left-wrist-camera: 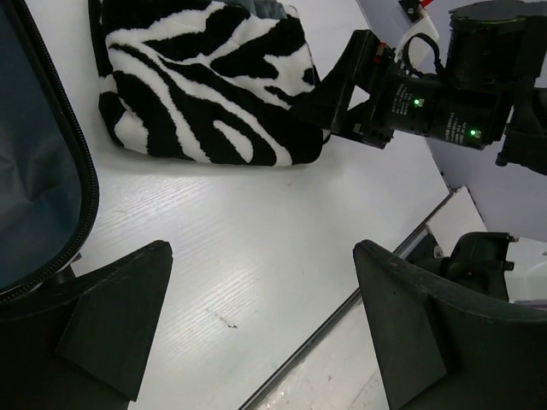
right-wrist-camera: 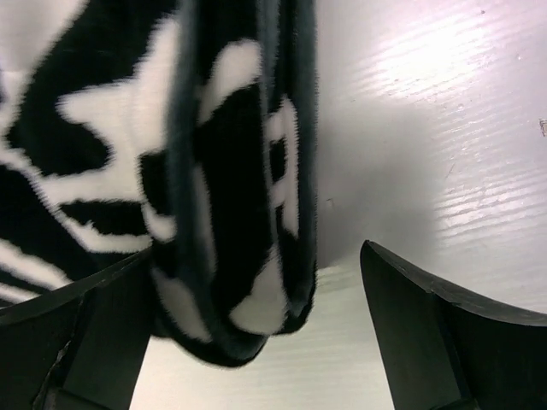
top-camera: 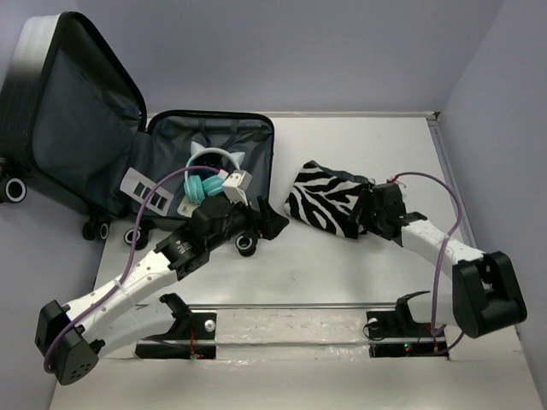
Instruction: Pack the luggage
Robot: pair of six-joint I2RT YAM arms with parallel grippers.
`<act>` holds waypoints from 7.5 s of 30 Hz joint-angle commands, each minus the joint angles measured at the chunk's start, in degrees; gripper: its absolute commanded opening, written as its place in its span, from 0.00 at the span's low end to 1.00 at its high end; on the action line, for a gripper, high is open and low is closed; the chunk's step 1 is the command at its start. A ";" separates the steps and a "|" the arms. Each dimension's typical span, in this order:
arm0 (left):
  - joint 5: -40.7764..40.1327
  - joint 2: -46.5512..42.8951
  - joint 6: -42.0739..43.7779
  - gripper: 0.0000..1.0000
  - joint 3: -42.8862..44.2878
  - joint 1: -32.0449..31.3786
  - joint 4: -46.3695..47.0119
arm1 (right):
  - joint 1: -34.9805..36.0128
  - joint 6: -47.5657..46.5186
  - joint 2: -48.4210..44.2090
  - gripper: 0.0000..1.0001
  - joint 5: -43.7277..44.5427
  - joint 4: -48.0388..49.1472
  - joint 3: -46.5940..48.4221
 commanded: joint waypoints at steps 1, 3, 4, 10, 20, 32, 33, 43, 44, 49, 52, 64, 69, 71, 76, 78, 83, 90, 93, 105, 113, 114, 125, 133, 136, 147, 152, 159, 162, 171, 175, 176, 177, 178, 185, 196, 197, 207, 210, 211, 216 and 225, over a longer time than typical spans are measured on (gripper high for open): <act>-3.72 -0.07 -0.47 0.99 1.58 -1.44 1.67 | -2.03 0.45 6.22 1.00 -1.95 5.11 0.82; -4.24 0.37 -0.64 0.99 1.58 -1.79 1.50 | -2.04 0.36 10.44 1.00 -6.25 10.82 0.11; -4.51 0.81 -0.64 0.99 1.75 -2.05 1.50 | -2.56 0.54 11.93 1.00 -7.39 12.84 0.11; -7.49 6.08 0.58 0.99 4.82 -3.46 -0.52 | -7.29 1.95 15.12 0.28 -9.78 16.99 0.46; -13.38 22.31 3.74 0.99 17.56 -6.71 -2.54 | -23.31 -3.95 -3.76 0.07 -18.48 12.07 -7.27; -13.74 59.32 12.18 0.99 54.81 -5.31 -13.35 | -23.31 -5.00 -12.48 0.07 -31.21 9.69 -11.05; -13.39 61.52 12.71 0.99 57.37 -4.78 -15.79 | -23.31 -4.91 -13.36 0.07 -32.79 9.87 -12.71; -1.01 80.69 16.23 0.99 78.11 -0.12 -24.95 | -21.99 -4.56 -20.05 0.07 -39.83 8.37 -16.15; -0.73 83.05 16.58 0.99 79.35 -0.03 -26.79 | -21.99 -4.65 -19.35 0.07 -40.27 8.73 -16.24; 2.34 88.69 16.59 0.99 81.21 0.85 -28.21 | -21.99 -4.82 -19.35 0.07 -39.22 9.17 -15.97; 7.06 92.82 15.62 0.99 79.63 1.29 -27.07 | -21.99 -4.65 -19.08 0.07 -39.31 9.87 -16.15; 21.15 84.94 8.50 0.06 64.10 -0.47 -7.24 | -21.99 -3.77 -17.50 0.07 -37.29 11.54 -14.05; 18.09 70.53 5.69 0.06 58.27 -0.73 -0.44 | -21.99 -2.19 -17.85 0.07 -37.64 12.16 -11.06; 16.50 64.92 5.77 0.06 57.92 -1.00 -0.35 | -21.46 -1.84 -17.85 0.07 -38.77 11.90 -7.91; 12.46 56.02 5.95 0.06 59.23 1.28 -2.54 | -16.74 -1.31 -15.49 0.07 -38.52 9.70 1.24; 11.84 53.11 5.95 0.06 60.20 4.61 -5.70 | -13.57 -0.70 -13.82 0.07 -36.86 9.61 4.92; 8.16 44.16 5.51 0.06 58.62 14.10 -10.62 | -1.09 -0.25 -3.37 0.07 -31.31 10.31 21.27; -15.16 30.79 9.27 0.77 55.54 32.47 -25.18 | 17.35 -0.87 24.89 0.07 -27.18 11.46 45.70; -25.05 21.85 11.13 0.99 51.35 33.19 -26.37 | 20.80 -2.18 36.94 0.18 -28.41 9.80 56.51; -59.83 -17.72 8.33 0.96 28.23 33.28 -38.39 | 23.45 -12.28 42.63 0.88 -25.25 0.22 63.66; -76.48 -16.86 9.88 0.96 22.59 33.54 -37.02 | 23.45 -18.62 32.35 0.93 -18.92 -2.17 59.09; -78.23 -14.42 11.21 0.97 22.50 33.80 -35.78 | 23.45 -19.23 31.20 0.94 -18.66 -2.25 58.39; -74.83 1.22 19.41 0.96 20.55 53.55 -19.25 | 23.45 -23.11 26.53 0.97 -20.15 -0.94 49.86; -73.95 8.89 22.56 0.76 23.20 57.27 -14.16 | 23.45 -21.00 33.29 0.98 -21.02 1.43 50.38; -72.46 9.69 23.00 0.56 23.99 57.45 -12.92 | 23.45 -18.89 37.33 0.87 -18.84 1.87 50.91; -69.19 6.79 26.59 0.06 20.66 46.84 -8.36 | 23.45 -15.81 39.46 0.07 -16.02 4.25 48.98; -82.18 0.30 33.71 0.06 14.60 19.82 -3.07 | 23.45 -15.98 37.35 0.07 -16.63 4.25 47.13; -96.85 -2.19 34.59 0.06 14.93 -10.26 -3.60 | 23.45 -14.58 34.36 0.07 -18.12 4.60 43.35; -101.19 -1.47 37.50 0.06 16.25 -10.68 -4.39 | 23.45 -14.66 33.39 0.07 -18.22 4.51 42.30; -101.63 -25.02 60.74 0.52 8.77 1.99 24.06 | 23.45 -14.93 35.49 0.07 -20.41 2.84 45.45; -101.89 -21.62 79.75 0.58 3.17 -2.56 50.66 | 23.45 -14.93 35.41 0.07 -20.68 2.58 45.90; -101.81 -19.51 78.99 0.58 3.42 -3.71 50.45 | 23.45 -15.10 35.41 0.07 -20.68 2.58 45.81; -101.81 -14.01 78.90 0.61 4.38 -4.07 52.02 | 23.45 -15.19 35.24 0.07 -20.59 2.58 45.81; -101.54 -10.74 79.68 0.64 4.83 -4.08 54.30 | 23.45 -15.37 35.15 0.07 -20.41 2.49 45.64; -96.80 18.63 84.17 0.83 17.65 -1.88 58.89 | 23.45 -15.46 35.67 0.07 -20.33 2.75 46.08; -49.32 45.04 9.00 0.99 76.31 12.10 -23.41 | 23.45 -15.81 36.38 0.07 -20.85 5.22 45.11; -52.12 43.02 11.64 0.99 74.20 10.70 -21.81 | 23.45 -16.33 36.29 0.07 -20.85 5.30 44.93; -63.04 -6.27 -10.62 0.96 27.09 14.90 -29.82 | 23.45 -18.18 36.03 0.07 -21.29 5.39 45.46; -67.69 -17.07 -16.36 0.95 22.34 17.28 -43.09 | 22.92 -18.36 35.59 0.07 -21.90 5.39 45.64; -68.92 -18.51 -17.77 0.95 22.06 17.54 -46.37 | 22.92 -18.36 35.50 0.07 -22.34 5.30 45.72; -75.17 -15.74 -24.02 0.95 23.20 17.90 -56.85 | 22.92 -18.62 35.41 0.07 -24.37 5.48 45.99; -39.74 -6.92 8.40 0.95 19.25 66.23 -30.83 | 22.92 -19.59 35.41 0.07 -25.51 5.39 45.20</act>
